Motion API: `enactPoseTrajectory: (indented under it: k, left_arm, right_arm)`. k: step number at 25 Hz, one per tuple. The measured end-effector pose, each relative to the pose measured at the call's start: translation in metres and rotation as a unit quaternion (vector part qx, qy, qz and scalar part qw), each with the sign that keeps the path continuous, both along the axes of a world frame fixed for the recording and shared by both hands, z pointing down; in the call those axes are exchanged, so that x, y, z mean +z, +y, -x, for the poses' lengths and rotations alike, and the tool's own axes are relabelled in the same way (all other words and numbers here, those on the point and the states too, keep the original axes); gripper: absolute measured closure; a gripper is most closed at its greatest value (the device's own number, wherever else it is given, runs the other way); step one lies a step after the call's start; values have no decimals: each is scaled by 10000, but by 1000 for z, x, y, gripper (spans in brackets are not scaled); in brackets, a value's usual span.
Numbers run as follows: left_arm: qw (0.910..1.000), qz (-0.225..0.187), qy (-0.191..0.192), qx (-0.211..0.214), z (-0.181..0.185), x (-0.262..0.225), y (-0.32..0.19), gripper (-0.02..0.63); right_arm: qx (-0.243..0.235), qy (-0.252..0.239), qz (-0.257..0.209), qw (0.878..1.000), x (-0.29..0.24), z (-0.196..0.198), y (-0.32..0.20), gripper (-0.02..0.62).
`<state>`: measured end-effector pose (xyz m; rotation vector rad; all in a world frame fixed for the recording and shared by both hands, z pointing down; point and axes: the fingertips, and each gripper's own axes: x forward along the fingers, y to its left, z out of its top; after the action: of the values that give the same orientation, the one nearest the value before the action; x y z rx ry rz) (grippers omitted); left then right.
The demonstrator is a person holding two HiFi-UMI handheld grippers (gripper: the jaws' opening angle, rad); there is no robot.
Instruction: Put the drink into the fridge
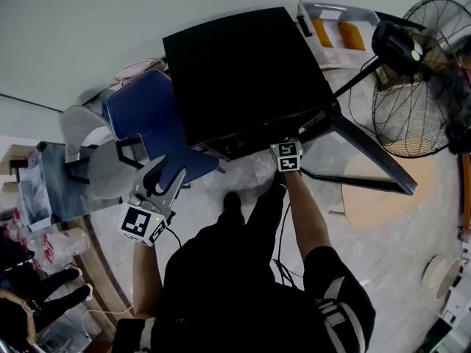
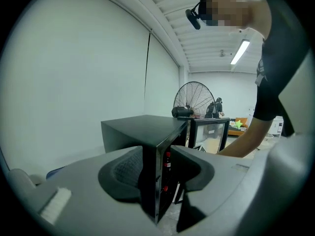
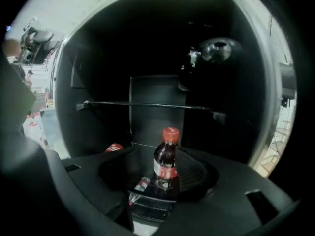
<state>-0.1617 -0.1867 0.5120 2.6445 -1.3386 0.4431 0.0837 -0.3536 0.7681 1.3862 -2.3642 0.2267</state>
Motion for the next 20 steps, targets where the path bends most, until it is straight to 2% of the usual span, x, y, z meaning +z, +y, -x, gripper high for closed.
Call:
enactPoseTrajectory:
  k: [14, 17, 20]
  left_arm:
    - [9981, -184, 216, 544, -14, -16, 24, 439]
    - [9973, -240, 315, 611, -12, -21, 29, 462]
    - [9969, -268, 386, 629, -13, -26, 32, 518]
  right_arm:
    - [461, -40, 81, 9989, -32, -21, 75, 402]
    - [452, -51, 89, 9989, -40, -19, 97, 461]
    - [318, -50, 105, 9994, -55, -17, 117, 555]
